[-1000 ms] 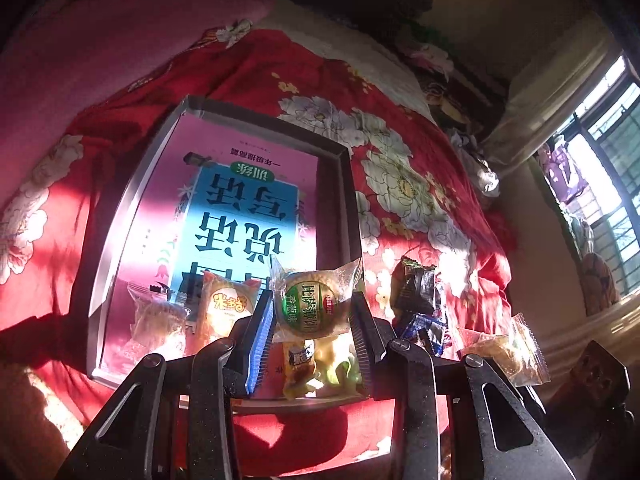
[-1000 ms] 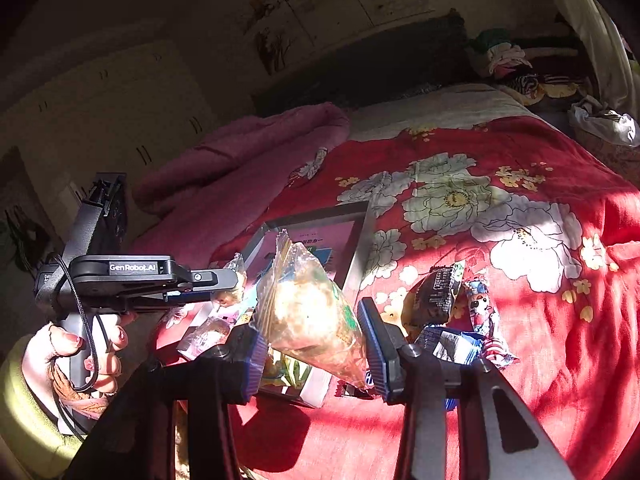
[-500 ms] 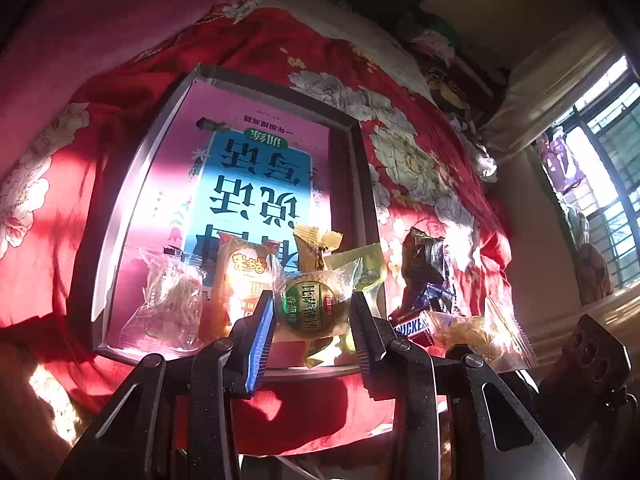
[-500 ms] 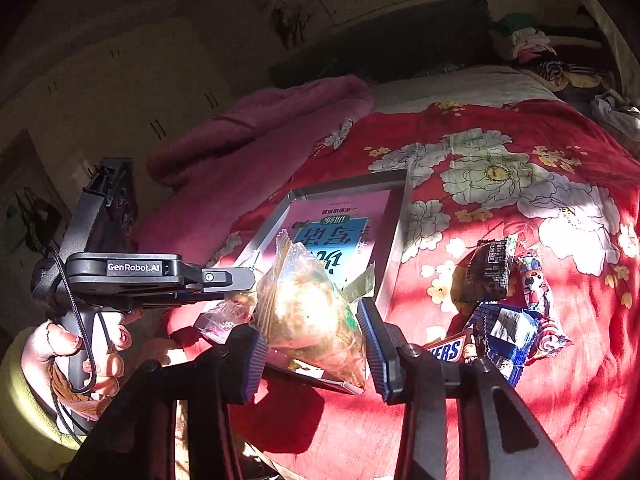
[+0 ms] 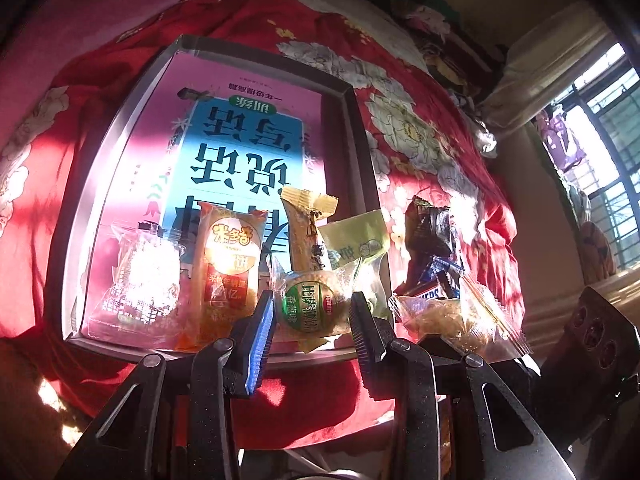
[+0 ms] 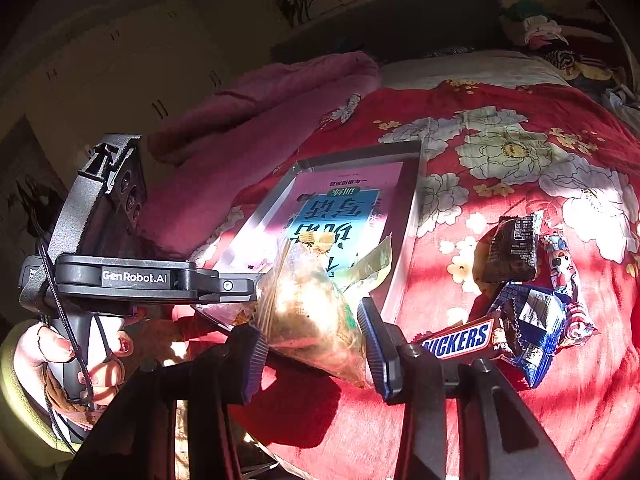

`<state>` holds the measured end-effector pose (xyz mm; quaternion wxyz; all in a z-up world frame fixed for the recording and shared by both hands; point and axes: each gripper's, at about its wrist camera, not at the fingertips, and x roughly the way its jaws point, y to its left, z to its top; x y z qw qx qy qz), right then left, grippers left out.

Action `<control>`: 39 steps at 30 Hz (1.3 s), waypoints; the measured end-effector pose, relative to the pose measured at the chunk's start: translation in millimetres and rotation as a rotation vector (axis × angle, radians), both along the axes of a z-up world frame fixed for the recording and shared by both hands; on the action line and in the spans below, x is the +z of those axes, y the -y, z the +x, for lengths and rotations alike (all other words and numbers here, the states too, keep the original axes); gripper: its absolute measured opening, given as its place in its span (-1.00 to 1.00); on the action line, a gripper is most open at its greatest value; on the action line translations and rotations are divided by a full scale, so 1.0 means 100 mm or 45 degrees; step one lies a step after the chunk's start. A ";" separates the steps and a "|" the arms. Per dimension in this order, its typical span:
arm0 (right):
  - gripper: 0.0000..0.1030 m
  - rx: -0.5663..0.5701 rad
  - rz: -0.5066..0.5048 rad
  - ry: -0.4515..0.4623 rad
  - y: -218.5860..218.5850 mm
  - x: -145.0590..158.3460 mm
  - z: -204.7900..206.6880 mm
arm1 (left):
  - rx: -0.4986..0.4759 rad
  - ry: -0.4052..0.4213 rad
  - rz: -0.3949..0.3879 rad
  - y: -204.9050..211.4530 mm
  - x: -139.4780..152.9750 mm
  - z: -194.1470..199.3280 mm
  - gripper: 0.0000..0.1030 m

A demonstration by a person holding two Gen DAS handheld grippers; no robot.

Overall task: Organize snacks
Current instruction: 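Lower the bags onto the tray and open both tools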

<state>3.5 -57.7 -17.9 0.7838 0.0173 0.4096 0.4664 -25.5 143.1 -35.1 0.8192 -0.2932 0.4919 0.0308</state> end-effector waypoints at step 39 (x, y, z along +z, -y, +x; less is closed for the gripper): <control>-0.15 0.142 -0.048 -0.097 -0.44 -0.33 0.16 | 0.024 -0.051 0.024 -0.18 -0.16 0.04 -0.25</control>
